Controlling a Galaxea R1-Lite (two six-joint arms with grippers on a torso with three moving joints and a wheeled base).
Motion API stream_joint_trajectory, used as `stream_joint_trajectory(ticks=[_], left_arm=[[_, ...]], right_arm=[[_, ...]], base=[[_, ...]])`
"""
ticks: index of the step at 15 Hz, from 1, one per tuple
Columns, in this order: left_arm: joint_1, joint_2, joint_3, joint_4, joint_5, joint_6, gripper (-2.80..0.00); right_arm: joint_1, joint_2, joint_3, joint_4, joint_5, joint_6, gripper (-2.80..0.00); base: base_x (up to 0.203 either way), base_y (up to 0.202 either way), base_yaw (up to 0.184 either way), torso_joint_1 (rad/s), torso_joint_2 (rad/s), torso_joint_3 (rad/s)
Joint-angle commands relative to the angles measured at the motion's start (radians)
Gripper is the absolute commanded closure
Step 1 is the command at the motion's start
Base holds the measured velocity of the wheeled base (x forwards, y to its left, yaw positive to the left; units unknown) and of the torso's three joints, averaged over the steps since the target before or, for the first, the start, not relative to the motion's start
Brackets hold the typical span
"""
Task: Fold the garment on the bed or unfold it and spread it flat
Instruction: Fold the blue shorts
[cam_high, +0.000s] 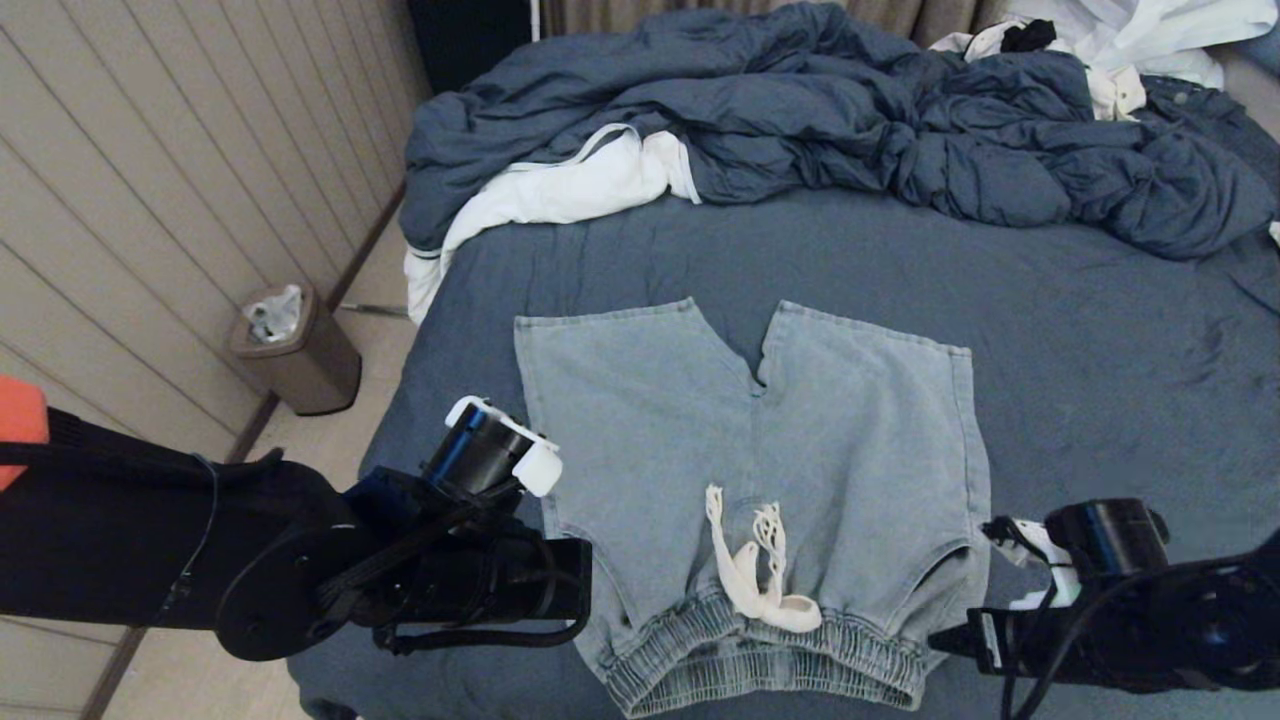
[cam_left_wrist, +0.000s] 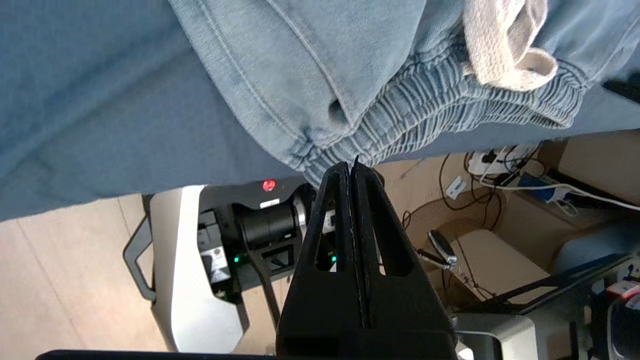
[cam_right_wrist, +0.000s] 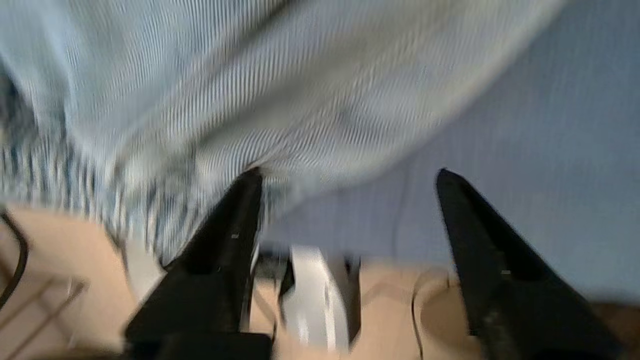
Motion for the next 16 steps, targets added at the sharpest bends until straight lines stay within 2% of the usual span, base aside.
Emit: stream_joint_trajectory(ticks=[1,2,5,6,10,14,16], left_arm=[[0.001,0.002,0.002,-0.008,0.027,-0.005,0.00],[0.001,0.006,0.002,-0.017,0.047,-0.005,0.00],[0.001,0.007,0.007,-0.025,0.051,-0.005,0.00],[0.001,0.007,0.005,-0.025,0.051,-0.005,0.00],[0.001,0.007,0.010,-0.024,0.052,-0.005,0.00],[0.001,-0.012,0.009,-0.017,0.055,-0.013,0.00],[0.001,-0.013,0.009,-0.016,0.086,-0.017,0.00]], right_arm=[[0.001,0.096,0.009,-0.131,-0.002,0.005,-2.80],[0.002,0.119,0.010,-0.163,-0.003,0.007,-2.80],[0.024,0.134,0.006,-0.182,0.000,0.013,-2.80],[0.039,0.131,0.007,-0.183,0.001,0.021,0.00],[0.085,0.122,0.007,-0.184,0.003,0.055,0.00],[0.093,0.120,0.014,-0.264,0.003,0.062,0.00],[0.105,0.092,0.017,-0.285,0.001,0.065,0.00]], base=[[0.000,0.000,0.000,0.000,0.00,0.000],[0.000,0.000,0.000,0.000,0.00,0.000],[0.000,0.000,0.000,0.000,0.00,0.000],[0.000,0.000,0.000,0.000,0.00,0.000],[0.000,0.000,0.000,0.000,0.00,0.000],[0.000,0.000,0.000,0.000,0.00,0.000],[0.000,0.000,0.000,0.000,0.00,0.000]])
